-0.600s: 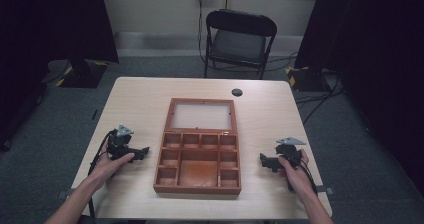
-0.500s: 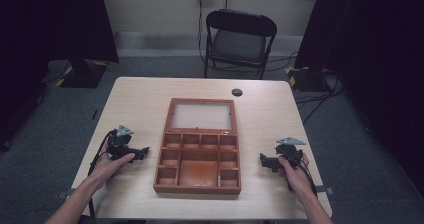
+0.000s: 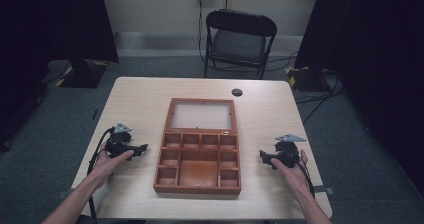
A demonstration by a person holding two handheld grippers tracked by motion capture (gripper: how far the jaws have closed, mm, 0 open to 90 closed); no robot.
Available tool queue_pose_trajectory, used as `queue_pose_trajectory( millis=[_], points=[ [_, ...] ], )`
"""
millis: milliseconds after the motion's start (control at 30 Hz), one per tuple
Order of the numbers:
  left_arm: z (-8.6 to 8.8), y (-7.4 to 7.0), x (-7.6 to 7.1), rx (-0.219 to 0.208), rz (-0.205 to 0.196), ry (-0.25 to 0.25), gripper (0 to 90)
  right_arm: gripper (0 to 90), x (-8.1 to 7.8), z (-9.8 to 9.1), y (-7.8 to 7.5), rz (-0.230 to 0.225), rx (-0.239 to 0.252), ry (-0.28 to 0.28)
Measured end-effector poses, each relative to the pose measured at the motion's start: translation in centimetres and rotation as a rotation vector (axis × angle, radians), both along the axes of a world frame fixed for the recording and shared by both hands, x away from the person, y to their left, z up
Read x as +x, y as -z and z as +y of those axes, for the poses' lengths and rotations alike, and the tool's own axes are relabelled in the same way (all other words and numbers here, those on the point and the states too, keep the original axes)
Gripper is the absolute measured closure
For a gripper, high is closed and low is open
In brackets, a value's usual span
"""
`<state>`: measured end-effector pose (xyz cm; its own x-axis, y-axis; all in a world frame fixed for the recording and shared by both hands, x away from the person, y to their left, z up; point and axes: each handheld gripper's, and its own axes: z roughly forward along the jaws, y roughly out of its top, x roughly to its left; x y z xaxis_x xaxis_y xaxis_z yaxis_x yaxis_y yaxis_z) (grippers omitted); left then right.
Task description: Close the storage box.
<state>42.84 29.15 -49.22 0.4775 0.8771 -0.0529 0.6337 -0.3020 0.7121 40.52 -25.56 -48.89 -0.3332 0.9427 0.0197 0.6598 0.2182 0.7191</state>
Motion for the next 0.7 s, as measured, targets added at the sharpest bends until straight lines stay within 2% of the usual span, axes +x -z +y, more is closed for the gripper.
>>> queue_pose_trajectory(
  millis=[33,67,100,133,167,200,233,267,300,367,400,433,467,500,533,600,667,700],
  points=[
    [0.0,0.0,0.0,0.000,0.000,0.000,19.0,9.8,0.0,0.0,0.0,0.000,0.000,0.000],
    [-0.2,-0.5,0.0,-0.011,-0.026,-0.011,19.0,19.7,0.2,0.2,-0.6,-0.023,0.000,0.012],
    [-0.2,-0.5,0.0,-0.011,-0.026,-0.011,19.1,19.7,0.2,0.2,-0.6,-0.023,0.000,0.012],
    [-0.4,-0.9,0.0,-0.033,-0.053,-0.025,19.5,11.8,0.4,0.3,-1.0,-0.037,0.017,0.021],
    [-0.4,-0.9,0.0,-0.033,-0.053,-0.025,20.1,11.8,0.4,0.3,-1.0,-0.037,0.017,0.021],
    [-0.4,-1.1,0.2,-0.035,-0.047,-0.017,20.1,14.8,0.5,0.4,-1.3,-0.043,0.014,0.024],
    [-0.5,-1.5,0.5,-0.023,-0.015,0.014,20.4,14.2,1.0,0.6,-1.7,-0.031,0.025,-0.010],
    [-0.5,-2.1,1.0,-0.027,-0.017,0.032,20.9,14.3,1.3,0.7,-1.9,-0.030,0.029,-0.018],
    [-0.5,-2.1,1.0,-0.027,-0.017,0.032,21.2,15.2,1.6,0.8,-2.2,-0.035,0.035,-0.020],
    [-0.5,-2.7,1.6,-0.036,-0.038,0.009,21.4,13.9,1.8,0.9,-2.5,-0.043,0.037,-0.019],
    [-0.3,-2.8,2.0,-0.071,-0.042,-0.024,21.8,14.5,2.0,1.1,-2.7,-0.043,0.033,-0.021],
    [-0.3,-2.8,2.0,-0.071,-0.042,-0.024,22.3,14.5,2.0,1.1,-2.7,-0.043,0.033,-0.021],
    [-0.3,-2.8,2.4,-0.061,0.000,-0.004,22.3,14.6,2.6,1.4,-3.4,-0.064,0.024,-0.026],
    [-0.4,-2.9,2.8,-0.062,0.014,-0.004,21.6,14.6,2.9,1.5,-3.5,-0.073,0.028,-0.022],
    [-0.4,-3.0,2.9,-0.048,-0.003,-0.015,20.9,14.7,3.2,1.7,-3.6,-0.077,0.029,-0.025],
    [-0.4,-3.2,3.0,-0.059,-0.043,-0.043,21.8,16.2,3.7,2.1,-3.4,-0.084,0.049,-0.017],
    [-0.7,-3.4,3.6,-0.046,-0.002,-0.026,22.7,16.0,4.1,2.9,-3.2,-0.058,0.060,-0.031],
    [-1.0,-3.5,3.8,-0.039,0.001,-0.029,22.7,16.0,4.2,3.3,-3.3,-0.050,0.058,-0.041]
  ],
)
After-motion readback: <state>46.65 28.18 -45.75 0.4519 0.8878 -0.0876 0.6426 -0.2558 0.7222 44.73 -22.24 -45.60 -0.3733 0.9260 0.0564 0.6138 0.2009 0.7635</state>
